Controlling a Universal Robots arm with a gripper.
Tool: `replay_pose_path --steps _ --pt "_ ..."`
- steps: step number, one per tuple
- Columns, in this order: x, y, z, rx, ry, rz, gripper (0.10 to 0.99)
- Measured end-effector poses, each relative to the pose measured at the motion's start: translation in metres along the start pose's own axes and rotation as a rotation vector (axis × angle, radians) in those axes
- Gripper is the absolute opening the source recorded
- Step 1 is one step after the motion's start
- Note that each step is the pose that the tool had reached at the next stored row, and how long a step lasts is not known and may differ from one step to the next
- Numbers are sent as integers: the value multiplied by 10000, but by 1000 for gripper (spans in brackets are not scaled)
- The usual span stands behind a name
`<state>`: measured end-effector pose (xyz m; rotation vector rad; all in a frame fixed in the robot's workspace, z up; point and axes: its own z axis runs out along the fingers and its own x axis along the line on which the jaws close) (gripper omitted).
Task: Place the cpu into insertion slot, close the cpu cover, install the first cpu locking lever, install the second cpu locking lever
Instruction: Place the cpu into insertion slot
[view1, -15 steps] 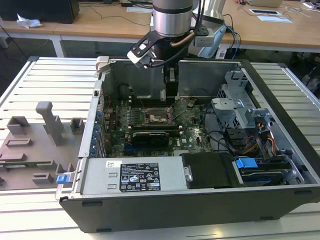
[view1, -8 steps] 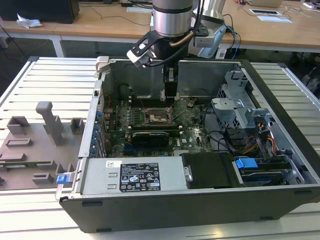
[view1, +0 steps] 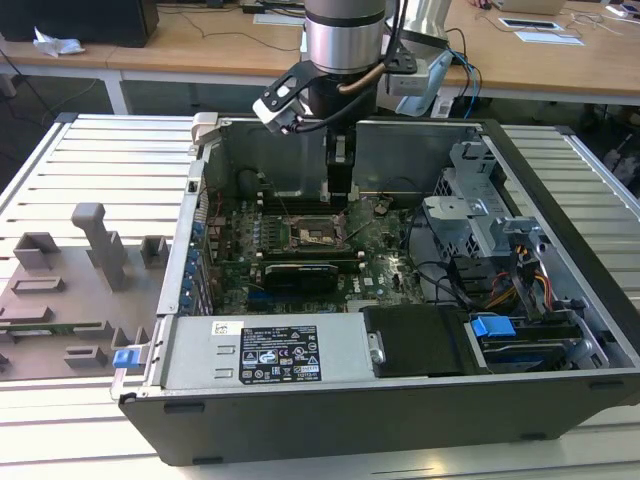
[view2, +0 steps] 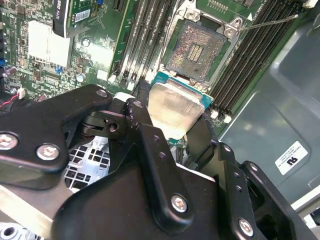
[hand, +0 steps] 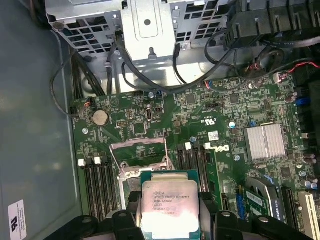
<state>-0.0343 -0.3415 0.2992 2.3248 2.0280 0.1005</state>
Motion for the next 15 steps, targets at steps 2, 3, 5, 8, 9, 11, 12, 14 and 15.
replay_pose_path --steps 2,3,5,8,9,11,12,14,15 --pt "0 0 0 7 44 -523 545" --pt "0 0 0 10 58 -702 545" --pt "0 0 2 18 114 -1349 545" --pt "0 0 2 22 145 -1715 545" --pt "0 0 2 22 146 -1719 545" --pt "-1 -4 2 22 146 -1723 545" --pt "-3 -19 3 22 147 -1723 545" --pt "-8 -57 10 23 145 -1723 545" --pt "-11 -80 24 23 145 -1722 545"
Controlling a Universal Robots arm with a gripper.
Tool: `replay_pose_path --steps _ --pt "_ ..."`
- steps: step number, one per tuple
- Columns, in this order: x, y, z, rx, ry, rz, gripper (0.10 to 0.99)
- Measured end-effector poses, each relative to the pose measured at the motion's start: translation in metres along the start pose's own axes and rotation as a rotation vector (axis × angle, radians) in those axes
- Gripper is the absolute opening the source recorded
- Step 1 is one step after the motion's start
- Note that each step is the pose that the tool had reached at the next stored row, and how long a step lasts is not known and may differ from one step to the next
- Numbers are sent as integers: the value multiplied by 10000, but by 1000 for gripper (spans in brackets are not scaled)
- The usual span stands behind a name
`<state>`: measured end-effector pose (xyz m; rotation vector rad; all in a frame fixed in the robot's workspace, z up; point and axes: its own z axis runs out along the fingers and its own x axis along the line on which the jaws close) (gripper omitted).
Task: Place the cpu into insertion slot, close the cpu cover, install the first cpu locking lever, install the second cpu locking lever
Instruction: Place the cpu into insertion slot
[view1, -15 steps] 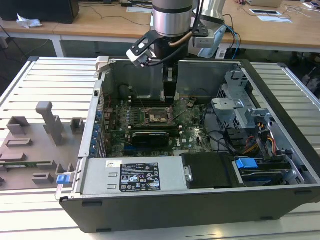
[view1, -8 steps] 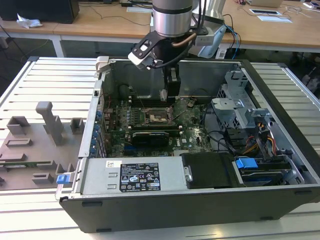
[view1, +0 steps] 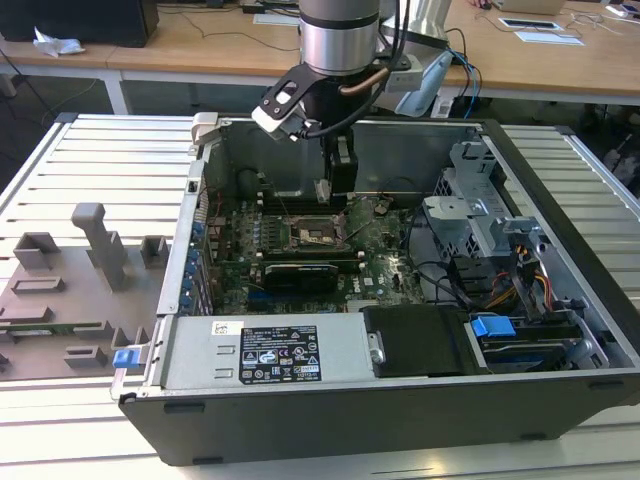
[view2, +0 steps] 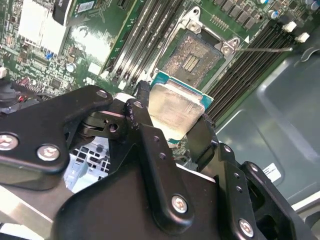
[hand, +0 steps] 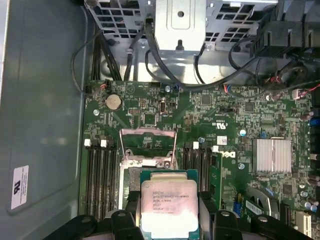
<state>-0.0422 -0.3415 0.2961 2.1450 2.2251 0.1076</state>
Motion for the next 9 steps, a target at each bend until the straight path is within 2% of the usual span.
replay_pose_path --steps 4,9 --pt "1 -72 77 0 1 -1 545" --pt "2 -115 152 0 0 0 545"
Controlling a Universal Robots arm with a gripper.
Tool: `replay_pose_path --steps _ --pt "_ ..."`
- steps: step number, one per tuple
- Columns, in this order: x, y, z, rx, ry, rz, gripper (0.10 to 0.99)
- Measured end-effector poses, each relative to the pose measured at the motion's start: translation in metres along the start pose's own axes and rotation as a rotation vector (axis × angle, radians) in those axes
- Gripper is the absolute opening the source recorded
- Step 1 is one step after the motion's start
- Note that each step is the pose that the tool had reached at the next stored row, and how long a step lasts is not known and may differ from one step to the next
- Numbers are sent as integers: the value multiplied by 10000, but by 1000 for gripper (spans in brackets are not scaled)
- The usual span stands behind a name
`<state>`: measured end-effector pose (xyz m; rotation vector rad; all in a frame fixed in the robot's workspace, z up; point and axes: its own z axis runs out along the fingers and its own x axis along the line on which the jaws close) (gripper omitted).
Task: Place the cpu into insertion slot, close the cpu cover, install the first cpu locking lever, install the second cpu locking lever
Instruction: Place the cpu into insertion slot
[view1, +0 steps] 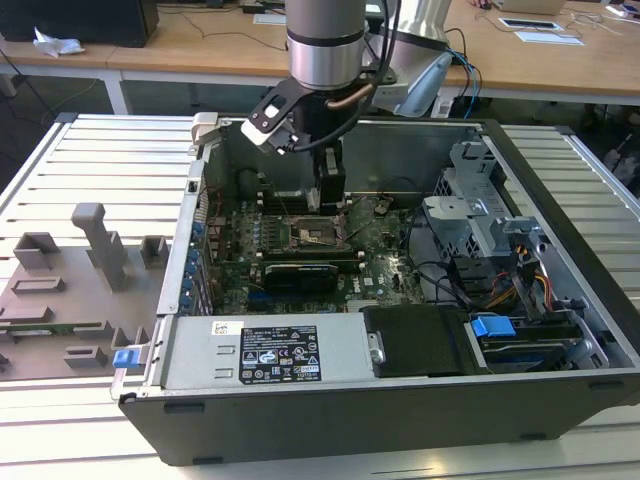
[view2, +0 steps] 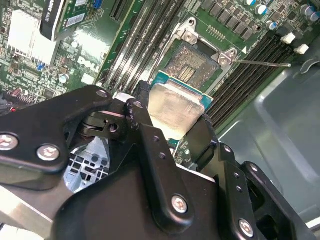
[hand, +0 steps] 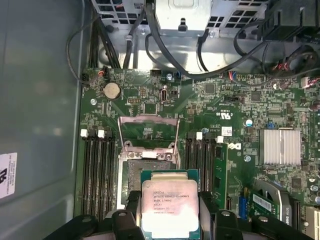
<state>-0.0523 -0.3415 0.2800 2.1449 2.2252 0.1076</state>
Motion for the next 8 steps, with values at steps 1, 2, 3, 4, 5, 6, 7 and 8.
replay_pose_path --steps 1,2,3,4,5,6,7,8 --pt "0 -5 9 0 0 0 545" --pt "0 -13 21 0 0 0 545" --pt "0 -19 30 0 1 0 545" --pt "0 -28 42 0 0 0 545" --pt "1 -35 51 0 1 0 545" --pt "1 -51 75 0 0 0 545" --pt "1 -59 87 0 1 0 545" --pt "1 -65 99 0 0 -1 545"
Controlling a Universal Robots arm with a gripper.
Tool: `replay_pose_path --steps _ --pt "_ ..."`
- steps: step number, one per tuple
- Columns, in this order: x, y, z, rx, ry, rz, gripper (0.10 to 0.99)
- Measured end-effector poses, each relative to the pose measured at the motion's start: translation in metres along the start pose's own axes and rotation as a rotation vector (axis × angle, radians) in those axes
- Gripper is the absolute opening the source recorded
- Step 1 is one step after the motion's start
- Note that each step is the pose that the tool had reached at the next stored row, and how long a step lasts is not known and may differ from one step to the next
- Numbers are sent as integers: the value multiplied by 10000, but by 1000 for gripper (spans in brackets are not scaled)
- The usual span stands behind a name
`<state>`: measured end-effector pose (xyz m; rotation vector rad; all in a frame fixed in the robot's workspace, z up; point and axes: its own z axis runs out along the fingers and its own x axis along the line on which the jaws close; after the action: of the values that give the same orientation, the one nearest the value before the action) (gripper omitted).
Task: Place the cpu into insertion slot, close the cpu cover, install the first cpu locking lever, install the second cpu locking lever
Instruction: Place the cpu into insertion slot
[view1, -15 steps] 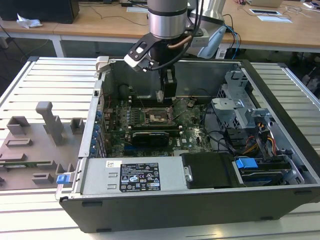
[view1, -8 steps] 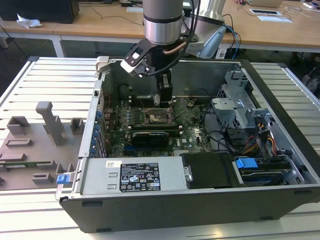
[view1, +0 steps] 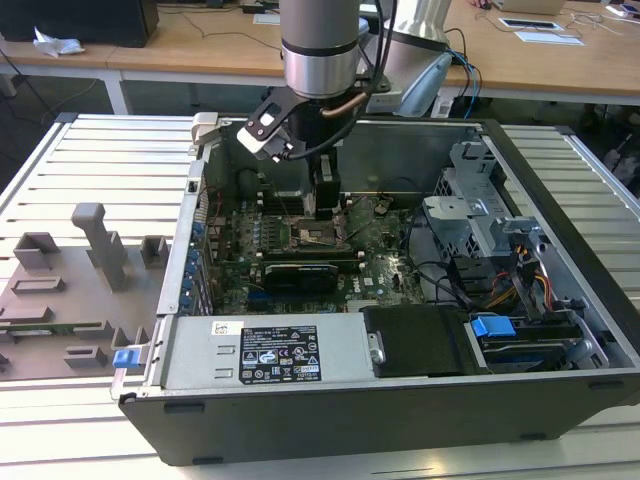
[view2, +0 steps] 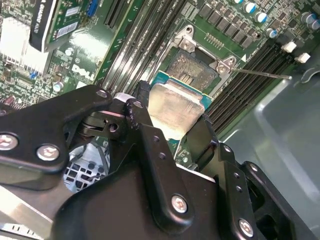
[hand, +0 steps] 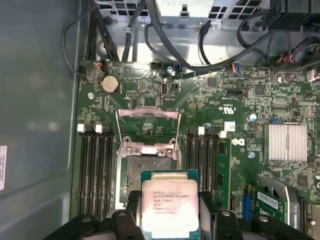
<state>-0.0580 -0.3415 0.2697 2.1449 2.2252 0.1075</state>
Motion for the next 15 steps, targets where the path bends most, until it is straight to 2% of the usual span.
replay_pose_path --steps 5,15 --pt "0 -50 102 0 1 1 545" --pt "27 -69 300 0 0 1 545"
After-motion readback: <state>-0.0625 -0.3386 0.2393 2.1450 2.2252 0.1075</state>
